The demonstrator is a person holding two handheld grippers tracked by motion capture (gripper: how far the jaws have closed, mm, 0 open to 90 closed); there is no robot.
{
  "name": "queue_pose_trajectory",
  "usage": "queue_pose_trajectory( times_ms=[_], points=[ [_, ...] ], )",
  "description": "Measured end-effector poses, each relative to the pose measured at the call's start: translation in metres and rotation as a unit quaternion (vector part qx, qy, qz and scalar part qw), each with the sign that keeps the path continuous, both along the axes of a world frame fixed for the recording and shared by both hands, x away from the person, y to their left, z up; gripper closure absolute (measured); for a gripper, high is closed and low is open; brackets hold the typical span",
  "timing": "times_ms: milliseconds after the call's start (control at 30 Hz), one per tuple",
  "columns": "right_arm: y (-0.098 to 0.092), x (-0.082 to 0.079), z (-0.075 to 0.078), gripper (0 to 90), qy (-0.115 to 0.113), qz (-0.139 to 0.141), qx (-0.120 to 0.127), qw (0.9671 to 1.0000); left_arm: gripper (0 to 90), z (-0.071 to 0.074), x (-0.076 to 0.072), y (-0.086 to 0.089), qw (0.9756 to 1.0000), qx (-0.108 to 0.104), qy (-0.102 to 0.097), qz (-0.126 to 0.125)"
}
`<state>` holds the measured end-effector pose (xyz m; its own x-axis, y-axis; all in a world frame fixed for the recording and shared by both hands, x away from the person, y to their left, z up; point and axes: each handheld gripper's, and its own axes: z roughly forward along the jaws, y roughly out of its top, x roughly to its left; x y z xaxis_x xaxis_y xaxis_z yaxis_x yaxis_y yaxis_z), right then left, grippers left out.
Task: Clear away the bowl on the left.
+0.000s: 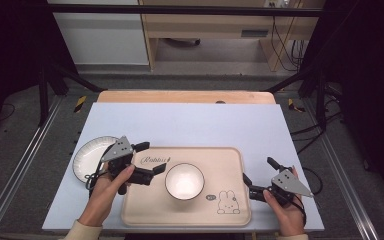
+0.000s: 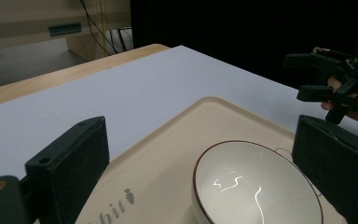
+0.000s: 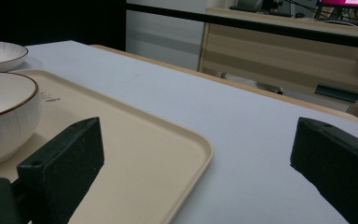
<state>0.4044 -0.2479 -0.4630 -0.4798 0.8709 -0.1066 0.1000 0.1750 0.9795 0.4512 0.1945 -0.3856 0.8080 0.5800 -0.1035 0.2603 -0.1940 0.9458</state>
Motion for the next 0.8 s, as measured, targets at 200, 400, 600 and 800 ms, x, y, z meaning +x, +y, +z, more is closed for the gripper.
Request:
queue_pose_trajectory(
  times_ms=[200,400,600,800],
  points=[
    [-0.001,0.0,0.0,2.8,-0.001,-0.002,0.003,1.0,3.9,0.007,0.002,0.016,0.9999,-0.007,-0.006,0.007],
    [-0.001,0.0,0.0,2.9,-0.001,-0.002,0.003,1.0,4.0,0.012,0.004,0.034,0.9997,-0.008,-0.011,0.021],
    [-0.001,0.0,0.0,2.9,-0.001,-0.002,0.004,1.0,4.2,0.014,0.006,0.053,0.9989,-0.02,-0.015,0.04],
    [0.0,0.0,0.0,2.8,-0.001,-0.002,0.004,1.0,4.4,0.016,0.007,0.072,0.9978,-0.028,-0.018,0.058]
  ],
)
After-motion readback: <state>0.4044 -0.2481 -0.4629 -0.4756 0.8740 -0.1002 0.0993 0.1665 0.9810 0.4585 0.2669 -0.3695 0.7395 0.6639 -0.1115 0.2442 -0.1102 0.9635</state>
